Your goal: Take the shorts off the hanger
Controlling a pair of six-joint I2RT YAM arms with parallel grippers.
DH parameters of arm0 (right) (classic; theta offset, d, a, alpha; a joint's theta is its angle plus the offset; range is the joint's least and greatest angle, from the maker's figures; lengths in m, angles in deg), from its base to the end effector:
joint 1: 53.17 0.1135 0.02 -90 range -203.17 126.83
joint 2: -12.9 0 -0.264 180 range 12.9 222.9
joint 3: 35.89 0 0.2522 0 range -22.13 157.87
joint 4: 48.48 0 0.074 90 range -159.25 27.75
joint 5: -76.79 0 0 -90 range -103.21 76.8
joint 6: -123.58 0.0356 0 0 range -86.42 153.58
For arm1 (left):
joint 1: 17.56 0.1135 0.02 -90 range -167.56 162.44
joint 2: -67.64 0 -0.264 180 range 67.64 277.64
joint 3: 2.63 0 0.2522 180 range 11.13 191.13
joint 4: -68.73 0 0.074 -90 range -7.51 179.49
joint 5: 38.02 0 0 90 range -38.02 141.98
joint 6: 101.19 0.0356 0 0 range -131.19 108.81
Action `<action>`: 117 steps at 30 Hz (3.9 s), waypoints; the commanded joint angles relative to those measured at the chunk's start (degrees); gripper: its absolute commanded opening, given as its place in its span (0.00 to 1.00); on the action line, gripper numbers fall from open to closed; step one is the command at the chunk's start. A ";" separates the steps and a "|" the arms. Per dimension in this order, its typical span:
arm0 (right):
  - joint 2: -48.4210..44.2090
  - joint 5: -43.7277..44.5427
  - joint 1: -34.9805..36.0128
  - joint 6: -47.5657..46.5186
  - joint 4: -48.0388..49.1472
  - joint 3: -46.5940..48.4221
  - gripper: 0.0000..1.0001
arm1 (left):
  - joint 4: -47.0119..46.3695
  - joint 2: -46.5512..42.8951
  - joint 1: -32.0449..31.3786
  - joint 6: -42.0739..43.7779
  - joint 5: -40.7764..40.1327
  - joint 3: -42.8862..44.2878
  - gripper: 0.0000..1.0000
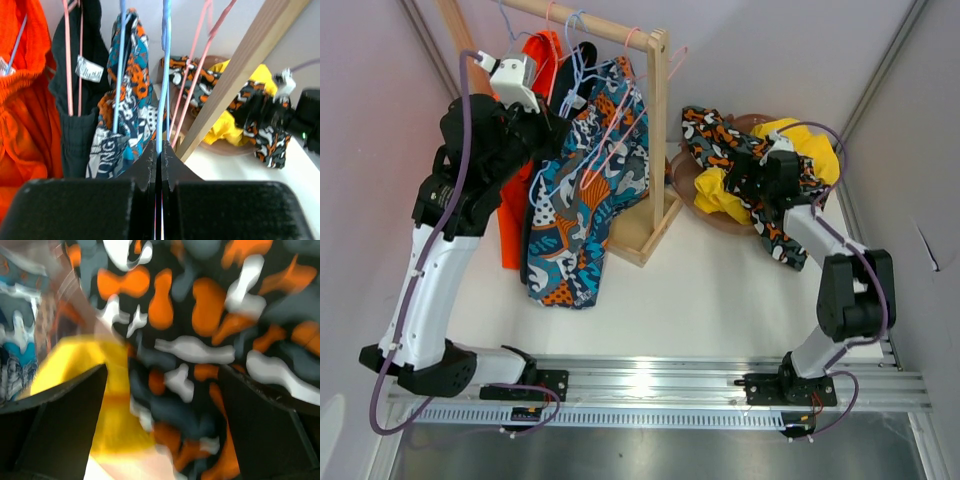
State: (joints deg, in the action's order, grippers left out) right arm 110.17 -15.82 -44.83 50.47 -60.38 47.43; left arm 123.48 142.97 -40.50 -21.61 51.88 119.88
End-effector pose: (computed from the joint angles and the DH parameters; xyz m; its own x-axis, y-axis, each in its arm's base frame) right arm 0.3923 0.0592 0.2668 -0.4667 0.2249 -0.8554 -0.0521 0.9584 0.2805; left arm 0.2148 -0.0908 0.5394 -0.1895 -0.1162 -0.9750 0.3598 0.9157 -0.1791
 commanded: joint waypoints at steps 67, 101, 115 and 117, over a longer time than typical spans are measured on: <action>-43.66 -0.29 2.82 2.28 2.26 -32.12 0.99 | -1.71 20.38 1.84 7.08 -4.91 20.10 0.68; -38.76 12.26 41.55 -8.69 1.73 -5.77 0.99 | 3.22 17.05 4.48 2.77 3.18 29.77 0.00; 1.23 28.44 71.02 -15.65 4.28 33.08 0.99 | 2.69 10.28 4.48 2.77 3.96 21.86 0.00; 5.88 29.76 71.46 -15.13 3.58 38.25 0.99 | 2.60 8.53 4.48 2.51 4.58 20.20 0.00</action>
State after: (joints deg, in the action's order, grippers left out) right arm 112.29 8.75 25.66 36.46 -57.78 77.77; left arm 129.54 155.99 -36.32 -18.26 54.59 141.12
